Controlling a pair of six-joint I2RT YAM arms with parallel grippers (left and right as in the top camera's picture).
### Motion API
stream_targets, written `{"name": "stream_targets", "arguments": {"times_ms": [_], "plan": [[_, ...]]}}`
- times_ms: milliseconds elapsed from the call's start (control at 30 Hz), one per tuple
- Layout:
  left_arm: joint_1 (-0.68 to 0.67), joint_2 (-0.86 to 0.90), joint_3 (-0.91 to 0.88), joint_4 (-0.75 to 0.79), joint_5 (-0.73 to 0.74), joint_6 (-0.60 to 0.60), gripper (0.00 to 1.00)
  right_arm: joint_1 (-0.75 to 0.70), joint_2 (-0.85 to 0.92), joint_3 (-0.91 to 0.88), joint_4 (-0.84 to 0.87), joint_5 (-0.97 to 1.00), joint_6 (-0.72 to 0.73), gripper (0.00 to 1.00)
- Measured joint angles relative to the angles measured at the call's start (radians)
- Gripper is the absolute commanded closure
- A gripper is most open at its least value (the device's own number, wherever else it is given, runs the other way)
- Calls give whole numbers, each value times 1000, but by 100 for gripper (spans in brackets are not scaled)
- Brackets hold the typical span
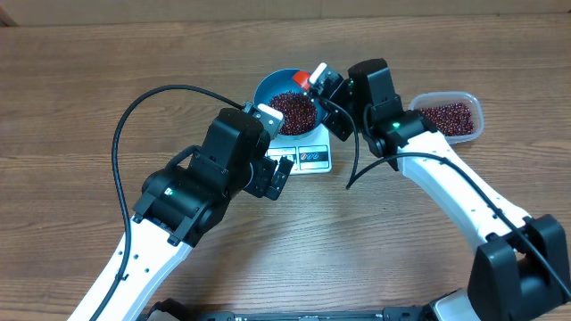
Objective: Scoop item into bowl and weigh 150g on scale
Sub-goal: 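Move the empty scoop back right to the bean tub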
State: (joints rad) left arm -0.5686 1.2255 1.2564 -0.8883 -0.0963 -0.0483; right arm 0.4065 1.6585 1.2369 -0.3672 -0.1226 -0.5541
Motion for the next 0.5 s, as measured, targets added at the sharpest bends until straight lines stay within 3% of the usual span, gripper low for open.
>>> {"name": "stream_targets", "arguments": {"times_ms": [267, 500], "plan": [[0, 1, 0, 0, 0, 0, 0, -1, -192, 0, -82, 50, 125, 96], [0, 2, 0, 0, 0, 0, 0, -58, -320, 3, -259, 255, 188, 96]]}}
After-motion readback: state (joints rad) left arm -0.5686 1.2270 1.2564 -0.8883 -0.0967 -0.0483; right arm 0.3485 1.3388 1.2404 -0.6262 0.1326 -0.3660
